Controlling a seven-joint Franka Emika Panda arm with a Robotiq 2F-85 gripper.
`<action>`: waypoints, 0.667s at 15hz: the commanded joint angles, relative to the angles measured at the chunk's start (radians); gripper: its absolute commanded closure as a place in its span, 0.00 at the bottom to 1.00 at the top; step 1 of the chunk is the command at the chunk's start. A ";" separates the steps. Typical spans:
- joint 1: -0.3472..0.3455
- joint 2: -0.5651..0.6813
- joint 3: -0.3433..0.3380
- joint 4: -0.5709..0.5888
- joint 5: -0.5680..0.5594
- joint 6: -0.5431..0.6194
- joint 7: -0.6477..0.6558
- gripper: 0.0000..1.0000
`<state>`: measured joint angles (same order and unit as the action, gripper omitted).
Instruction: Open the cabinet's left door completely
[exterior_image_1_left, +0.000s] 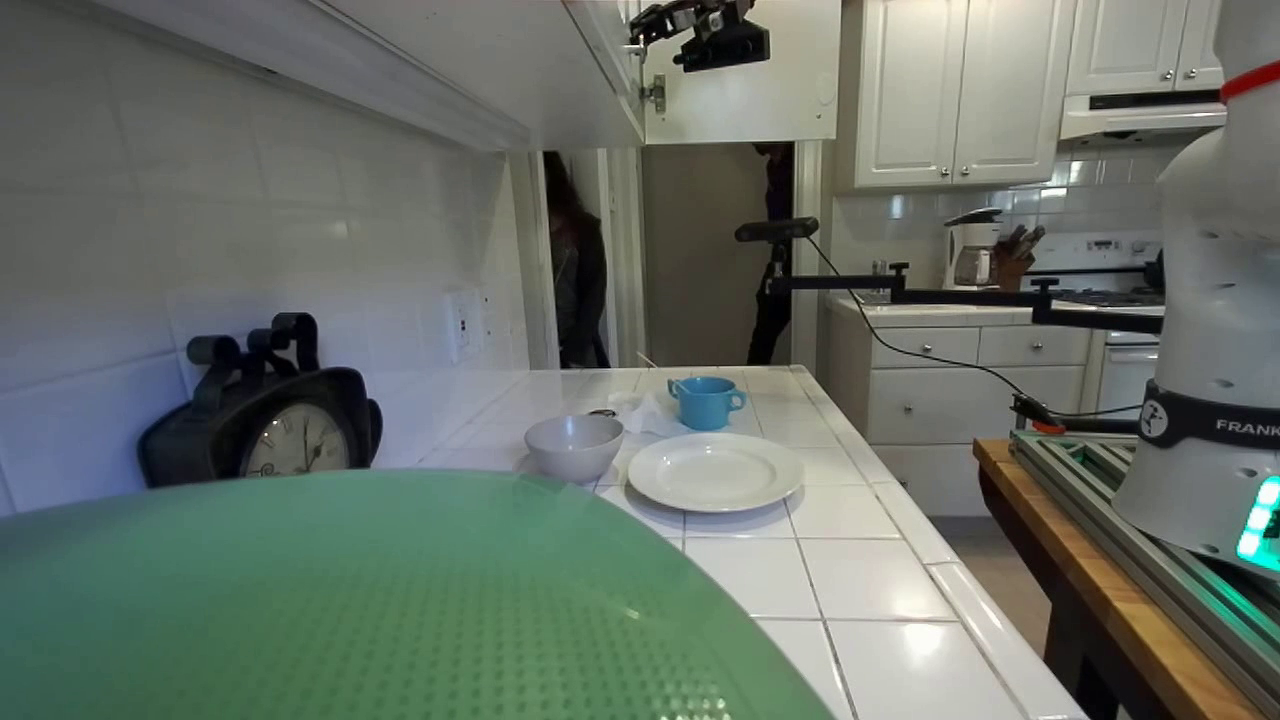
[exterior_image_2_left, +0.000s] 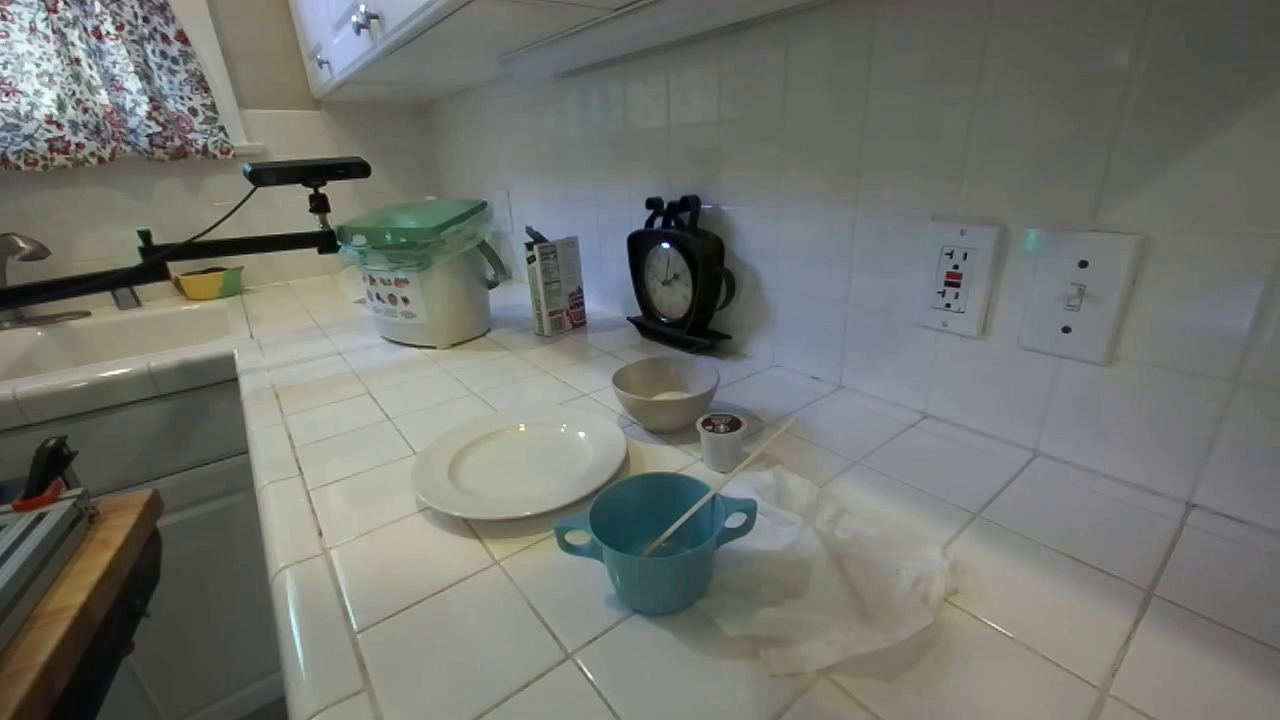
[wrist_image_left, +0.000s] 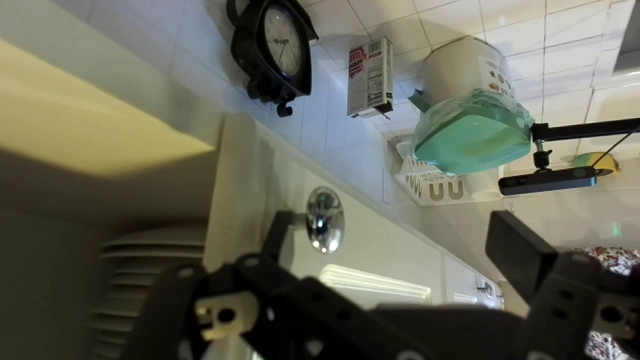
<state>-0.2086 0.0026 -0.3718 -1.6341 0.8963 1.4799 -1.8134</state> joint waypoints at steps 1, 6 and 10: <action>-0.038 0.045 0.032 0.053 0.033 -0.028 -0.036 0.18; -0.049 0.060 0.049 0.070 0.037 -0.019 -0.036 0.36; -0.056 0.060 0.059 0.074 0.037 -0.023 -0.036 0.32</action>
<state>-0.2402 0.0370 -0.3353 -1.5963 0.9011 1.4750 -1.8143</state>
